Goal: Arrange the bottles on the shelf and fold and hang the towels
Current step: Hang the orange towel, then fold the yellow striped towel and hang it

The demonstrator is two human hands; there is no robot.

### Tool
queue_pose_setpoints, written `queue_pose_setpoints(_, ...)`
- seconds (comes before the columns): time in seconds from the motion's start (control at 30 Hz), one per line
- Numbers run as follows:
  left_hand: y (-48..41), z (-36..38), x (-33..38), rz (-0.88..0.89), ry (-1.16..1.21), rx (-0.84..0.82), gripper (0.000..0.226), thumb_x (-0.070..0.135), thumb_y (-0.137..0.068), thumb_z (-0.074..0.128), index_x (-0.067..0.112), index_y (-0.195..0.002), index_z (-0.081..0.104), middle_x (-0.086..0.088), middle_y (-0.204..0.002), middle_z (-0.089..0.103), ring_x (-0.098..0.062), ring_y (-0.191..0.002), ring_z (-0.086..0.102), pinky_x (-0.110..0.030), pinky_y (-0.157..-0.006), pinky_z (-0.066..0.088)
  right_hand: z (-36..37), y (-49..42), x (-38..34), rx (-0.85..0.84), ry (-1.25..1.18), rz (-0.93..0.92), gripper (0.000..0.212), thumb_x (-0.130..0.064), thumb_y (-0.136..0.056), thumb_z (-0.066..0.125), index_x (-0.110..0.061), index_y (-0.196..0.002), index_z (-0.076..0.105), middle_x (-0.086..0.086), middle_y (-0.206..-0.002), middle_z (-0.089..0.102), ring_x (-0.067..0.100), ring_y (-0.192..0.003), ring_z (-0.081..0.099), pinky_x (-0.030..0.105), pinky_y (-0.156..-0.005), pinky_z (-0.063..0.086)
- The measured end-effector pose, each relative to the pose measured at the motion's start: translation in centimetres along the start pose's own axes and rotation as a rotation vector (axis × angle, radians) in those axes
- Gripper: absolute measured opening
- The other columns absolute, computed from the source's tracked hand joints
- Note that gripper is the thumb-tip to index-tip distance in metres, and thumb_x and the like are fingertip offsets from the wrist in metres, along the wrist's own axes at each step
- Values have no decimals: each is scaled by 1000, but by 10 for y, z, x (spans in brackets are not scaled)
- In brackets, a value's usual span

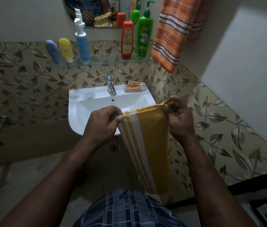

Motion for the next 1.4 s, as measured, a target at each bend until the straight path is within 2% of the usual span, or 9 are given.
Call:
queue_pose_setpoints(0.17,-2,0,0,-59,19,11,6,18,-95,73,23,-91,71,10,-80,71,-10,-79,67,-30,-71,53,-2,2,2,-18,44,-49,22,3,-94,63,-16,-104,67,0,-98,64,32,-89,64,58,-79,57)
queue_pose_setpoints(0.4,-8,-2,4,-85,48,43,13,18,-96,71,27,-88,67,11,-79,69,-7,-77,64,-28,-67,49,-2,3,-2,-18,114,-102,37,20,-83,55,-11,-100,67,8,-97,64,23,-92,64,36,-81,59)
queue_pose_setpoints(0.5,-8,-2,6,-64,38,40,9,18,-96,72,24,-90,69,12,-79,68,-7,-77,64,-31,-68,52,-2,1,-6,-45,148,-130,30,5,-86,53,-7,-107,72,7,-107,68,22,-105,66,37,-90,61)
queue_pose_setpoints(0.67,-8,-3,5,-37,17,34,5,17,-95,73,20,-92,71,9,-80,69,-15,-78,66,-38,-71,55,-2,-2,-8,-54,228,-169,22,-13,-91,55,-12,-106,72,0,-105,69,20,-100,66,50,-84,60)
queue_pose_setpoints(0.9,-11,-2,8,-11,-3,41,6,17,-95,74,21,-92,71,14,-80,67,-7,-77,63,-26,-69,50,-1,-6,-8,-111,374,-226,31,3,-84,60,-12,-106,75,-1,-105,67,13,-97,63,17,-86,52)
queue_pose_setpoints(1.03,-13,-4,12,32,-25,45,2,20,-95,72,21,-94,71,13,-81,66,-7,-76,62,-26,-68,49,1,-3,-4,-90,389,-175,31,11,-85,61,-14,-100,70,-2,-98,65,11,-89,59,13,-78,48)
queue_pose_setpoints(1.23,-18,-8,14,115,-170,29,6,14,-89,77,16,-94,75,0,-88,75,-20,-80,68,-31,-70,52,10,1,1,-56,314,-34,6,-10,-97,62,-15,-94,65,-3,-88,61,11,-81,55,21,-69,44)
queue_pose_setpoints(1.33,-21,-11,10,91,-181,44,8,11,-87,80,14,-95,80,-2,-89,79,-18,-79,70,-23,-70,47,13,5,6,-69,282,47,6,-13,-99,62,-15,-94,64,-3,-86,63,13,-80,58,28,-67,48)
queue_pose_setpoints(1.4,-21,-11,5,21,-157,70,9,12,-87,82,16,-95,82,0,-88,80,-7,-75,67,-9,-69,42,14,7,8,-59,283,86,8,-14,-100,62,-18,-94,64,-5,-85,64,7,-78,59,20,-66,45)
Point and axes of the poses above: each hand's wrist, its own y-axis away from the middle knuckle, its own z-axis out of the palm, x = y × z, the point moved 6 cm from there along -y, towards the middle knuckle
